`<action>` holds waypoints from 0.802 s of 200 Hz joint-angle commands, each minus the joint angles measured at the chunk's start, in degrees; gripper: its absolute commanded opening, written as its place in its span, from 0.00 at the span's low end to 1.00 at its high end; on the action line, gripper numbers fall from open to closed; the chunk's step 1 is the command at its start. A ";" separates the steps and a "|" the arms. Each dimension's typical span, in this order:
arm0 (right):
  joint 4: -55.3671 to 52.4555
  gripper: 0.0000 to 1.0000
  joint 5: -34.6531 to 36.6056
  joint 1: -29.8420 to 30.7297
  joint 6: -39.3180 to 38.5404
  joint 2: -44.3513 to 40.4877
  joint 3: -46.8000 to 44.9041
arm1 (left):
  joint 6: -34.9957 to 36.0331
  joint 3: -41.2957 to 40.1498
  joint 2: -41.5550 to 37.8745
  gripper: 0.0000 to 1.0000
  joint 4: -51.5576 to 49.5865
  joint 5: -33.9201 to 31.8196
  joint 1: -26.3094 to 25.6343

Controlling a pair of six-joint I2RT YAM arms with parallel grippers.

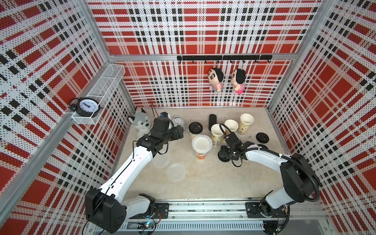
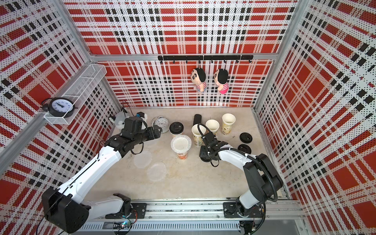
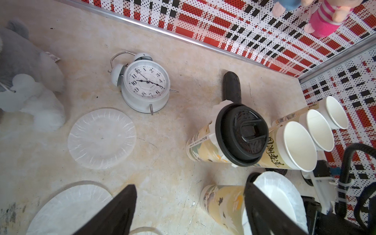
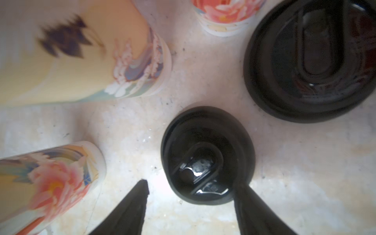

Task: Put the leak-proof paper on the milk tea cups
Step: Move the cup lid to the center of the board.

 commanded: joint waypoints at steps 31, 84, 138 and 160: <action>11.16 0.70 -3.10 0.32 3.12 1.50 -3.10 | -0.02 -0.78 -0.17 0.86 1.48 0.76 0.45; 10.74 0.69 -1.69 0.38 4.32 1.94 -3.76 | 0.09 -0.90 0.12 0.86 1.59 1.00 0.54; 1.47 0.70 3.67 0.26 4.88 -2.44 -6.31 | 0.04 -1.28 0.42 0.85 2.05 1.89 0.54; -0.65 0.70 5.09 0.23 5.43 -5.77 -8.82 | 0.02 -1.62 0.12 0.85 2.01 2.07 0.45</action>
